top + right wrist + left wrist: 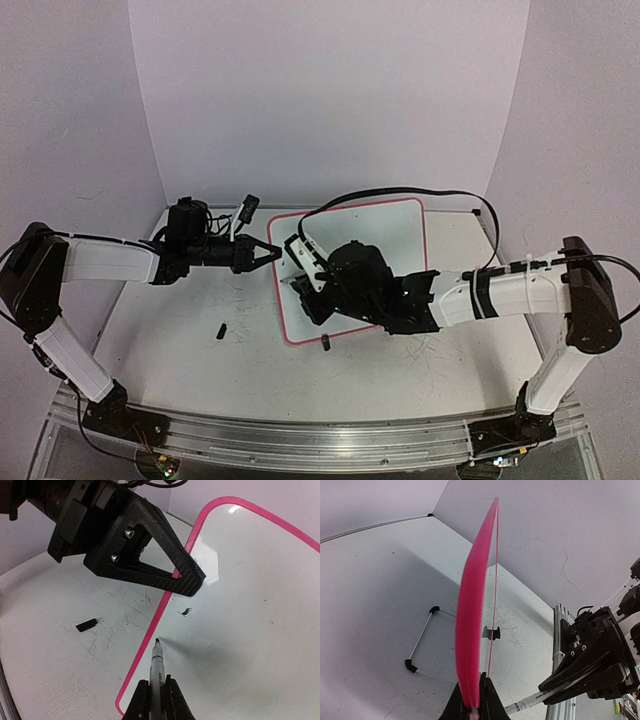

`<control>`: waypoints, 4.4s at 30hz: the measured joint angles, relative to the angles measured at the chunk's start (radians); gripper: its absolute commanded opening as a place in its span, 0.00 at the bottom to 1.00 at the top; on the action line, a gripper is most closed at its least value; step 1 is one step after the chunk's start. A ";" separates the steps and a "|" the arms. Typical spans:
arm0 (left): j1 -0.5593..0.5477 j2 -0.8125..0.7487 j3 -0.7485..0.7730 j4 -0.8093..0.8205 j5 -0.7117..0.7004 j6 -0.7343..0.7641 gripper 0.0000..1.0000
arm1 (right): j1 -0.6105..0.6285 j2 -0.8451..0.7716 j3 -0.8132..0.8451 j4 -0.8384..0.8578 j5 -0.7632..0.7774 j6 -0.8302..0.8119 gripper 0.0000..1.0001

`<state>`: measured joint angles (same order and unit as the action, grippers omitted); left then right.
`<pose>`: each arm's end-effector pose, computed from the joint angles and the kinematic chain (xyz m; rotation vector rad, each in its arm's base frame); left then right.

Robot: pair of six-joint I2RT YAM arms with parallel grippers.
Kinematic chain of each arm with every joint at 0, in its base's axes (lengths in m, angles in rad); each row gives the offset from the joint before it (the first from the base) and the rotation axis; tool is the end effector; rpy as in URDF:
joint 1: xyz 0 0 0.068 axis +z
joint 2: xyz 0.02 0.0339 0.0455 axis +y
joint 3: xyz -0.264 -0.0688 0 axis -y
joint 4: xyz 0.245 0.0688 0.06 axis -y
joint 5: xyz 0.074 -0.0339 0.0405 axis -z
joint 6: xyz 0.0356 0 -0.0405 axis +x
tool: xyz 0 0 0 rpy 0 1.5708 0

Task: Write a sentence on the whiteboard

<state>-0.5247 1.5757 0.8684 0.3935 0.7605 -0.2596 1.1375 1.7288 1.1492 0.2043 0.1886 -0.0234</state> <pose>0.2832 -0.1923 0.2331 0.8021 1.8192 -1.2356 0.1743 0.3609 0.2503 -0.9771 1.7220 0.5526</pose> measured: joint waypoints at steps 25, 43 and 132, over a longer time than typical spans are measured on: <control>-0.001 -0.002 -0.001 0.000 0.000 0.000 0.00 | 0.002 -0.075 -0.014 0.042 0.028 0.009 0.00; -0.003 -0.008 -0.007 0.000 -0.002 0.003 0.00 | -0.009 -0.025 0.002 0.043 0.057 0.001 0.00; -0.005 -0.011 -0.007 -0.009 -0.008 0.007 0.00 | -0.015 0.006 0.002 0.066 0.075 0.067 0.00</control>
<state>-0.5293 1.5646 0.8612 0.3848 0.7521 -0.2531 1.1229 1.7351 1.1515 0.2701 0.2635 0.0440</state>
